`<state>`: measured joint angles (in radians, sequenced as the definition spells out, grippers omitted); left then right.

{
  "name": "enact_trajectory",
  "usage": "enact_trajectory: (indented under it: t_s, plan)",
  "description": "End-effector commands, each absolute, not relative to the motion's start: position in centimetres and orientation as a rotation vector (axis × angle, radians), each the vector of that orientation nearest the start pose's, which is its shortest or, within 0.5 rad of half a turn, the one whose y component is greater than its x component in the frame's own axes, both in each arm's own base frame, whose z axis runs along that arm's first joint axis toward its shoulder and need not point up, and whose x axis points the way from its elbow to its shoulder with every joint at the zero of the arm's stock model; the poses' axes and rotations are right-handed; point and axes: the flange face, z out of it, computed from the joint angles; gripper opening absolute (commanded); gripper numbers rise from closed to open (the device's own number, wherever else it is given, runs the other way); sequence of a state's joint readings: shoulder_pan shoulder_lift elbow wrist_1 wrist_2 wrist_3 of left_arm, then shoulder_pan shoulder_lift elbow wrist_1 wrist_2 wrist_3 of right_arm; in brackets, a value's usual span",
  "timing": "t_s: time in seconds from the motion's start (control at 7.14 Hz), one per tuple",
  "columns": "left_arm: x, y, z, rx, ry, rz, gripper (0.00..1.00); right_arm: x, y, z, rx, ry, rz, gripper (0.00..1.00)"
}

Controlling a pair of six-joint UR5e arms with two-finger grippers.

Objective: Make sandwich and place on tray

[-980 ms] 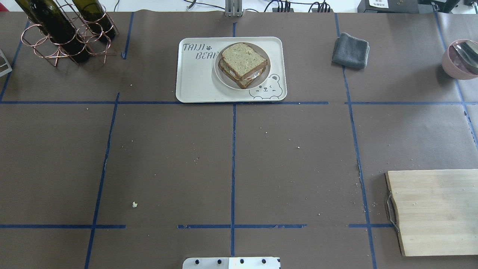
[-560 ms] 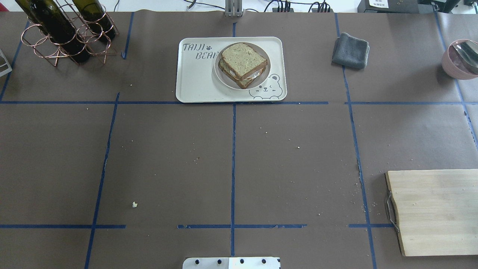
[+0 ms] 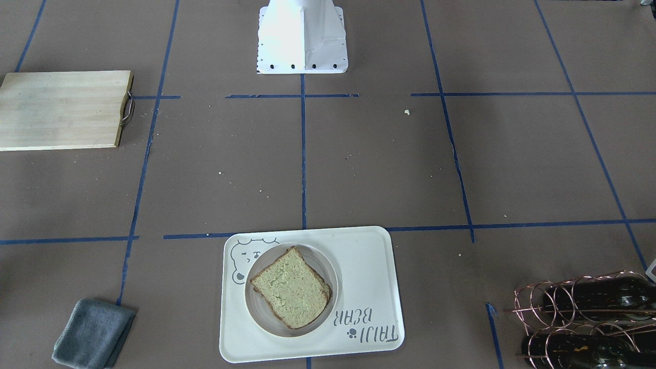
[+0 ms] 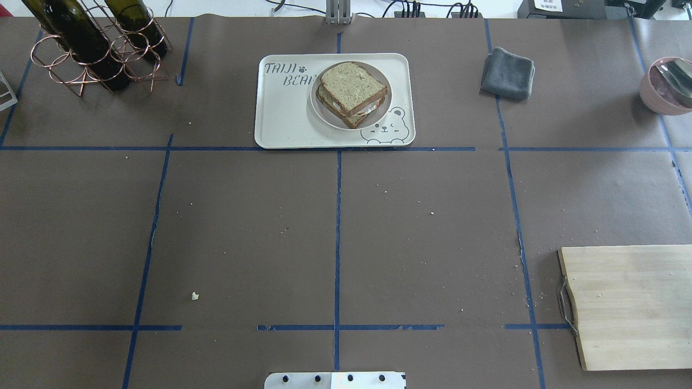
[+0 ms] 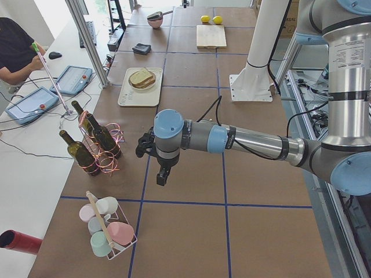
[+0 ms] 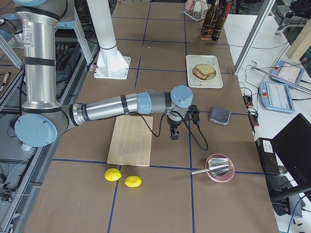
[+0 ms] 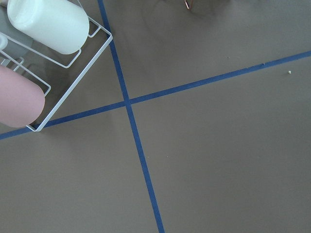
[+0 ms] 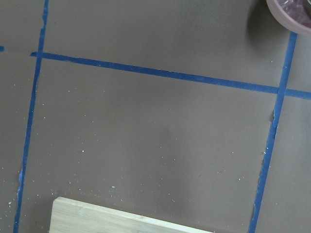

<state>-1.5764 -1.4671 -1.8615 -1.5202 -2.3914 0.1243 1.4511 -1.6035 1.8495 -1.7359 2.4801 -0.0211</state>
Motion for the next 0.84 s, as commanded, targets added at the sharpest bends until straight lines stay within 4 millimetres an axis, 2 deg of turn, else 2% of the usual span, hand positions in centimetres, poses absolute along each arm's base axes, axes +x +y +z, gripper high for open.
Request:
enact_trajectory:
  t_s: [0.0,0.28,0.42,0.7]
  plan:
    - [-6.1,-44.8,57.1,0.158,0.813,0.144,1.0,-0.2,-47.4,54.5,0.03,-0.913,-0.167,1.0]
    - [-6.3,-44.3,58.8,0.129,0.815,0.131,1.0,0.1,-47.2,55.5,0.024,-0.873,-0.171,1.0]
    - [-6.3,-44.2,59.6,0.114,0.816,0.126,1.0,0.6,-46.5,57.0,0.01,-0.821,-0.172,1.0]
    - [-6.3,-44.9,61.6,0.081,0.816,0.116,1.0,0.9,-45.6,58.5,-0.006,-0.803,-0.181,1.0]
